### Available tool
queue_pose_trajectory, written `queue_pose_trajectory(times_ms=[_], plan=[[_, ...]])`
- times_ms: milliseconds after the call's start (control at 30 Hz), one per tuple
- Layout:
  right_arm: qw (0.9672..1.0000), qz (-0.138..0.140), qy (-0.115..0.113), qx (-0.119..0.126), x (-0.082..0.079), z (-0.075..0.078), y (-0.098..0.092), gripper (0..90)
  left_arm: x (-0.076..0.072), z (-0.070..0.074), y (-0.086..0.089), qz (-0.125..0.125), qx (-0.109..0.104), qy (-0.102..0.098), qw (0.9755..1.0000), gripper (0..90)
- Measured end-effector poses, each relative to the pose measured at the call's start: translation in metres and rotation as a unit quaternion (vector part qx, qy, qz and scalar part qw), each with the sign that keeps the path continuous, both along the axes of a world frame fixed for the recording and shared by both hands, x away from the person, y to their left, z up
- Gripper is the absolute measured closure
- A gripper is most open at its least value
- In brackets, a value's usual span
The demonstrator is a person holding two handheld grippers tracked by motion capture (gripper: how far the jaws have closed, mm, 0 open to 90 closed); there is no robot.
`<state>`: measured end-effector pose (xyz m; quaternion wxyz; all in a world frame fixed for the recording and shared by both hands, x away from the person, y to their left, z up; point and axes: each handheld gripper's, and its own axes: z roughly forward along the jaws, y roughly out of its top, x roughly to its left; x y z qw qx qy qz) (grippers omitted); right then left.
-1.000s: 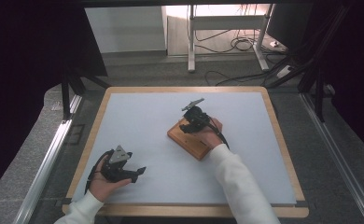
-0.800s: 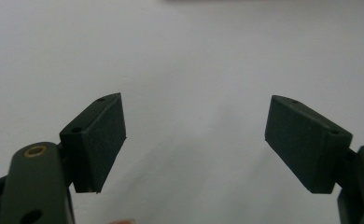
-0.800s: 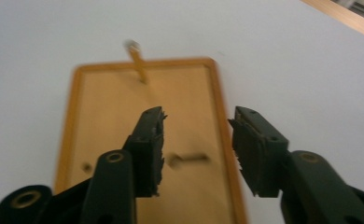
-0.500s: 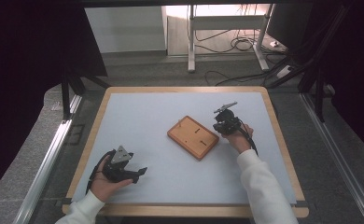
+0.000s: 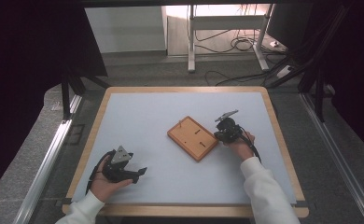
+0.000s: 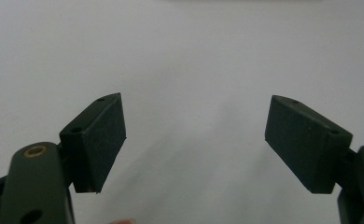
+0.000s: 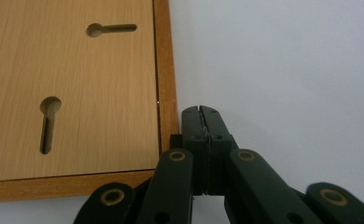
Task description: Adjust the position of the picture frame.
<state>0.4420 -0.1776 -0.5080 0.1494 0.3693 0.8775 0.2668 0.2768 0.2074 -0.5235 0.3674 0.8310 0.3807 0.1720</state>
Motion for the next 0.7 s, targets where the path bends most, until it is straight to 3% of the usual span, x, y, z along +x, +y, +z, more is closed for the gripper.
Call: queue_pose_trajectory(times_ms=[333, 700], plan=[[0.9993, 0.039, 0.0, -0.001, -0.028, 0.002, 0.011, 90.0, 0.001, -0.002, -0.001, -0.001, 0.001, 0.003, 1.0, 20.1], [0.9977, 0.068, -0.006, 0.004, -0.074, 0.005, 0.019, 90.0, 0.0, -0.003, -0.003, -0.003, 0.006, 0.006, 1.0, 20.1]])
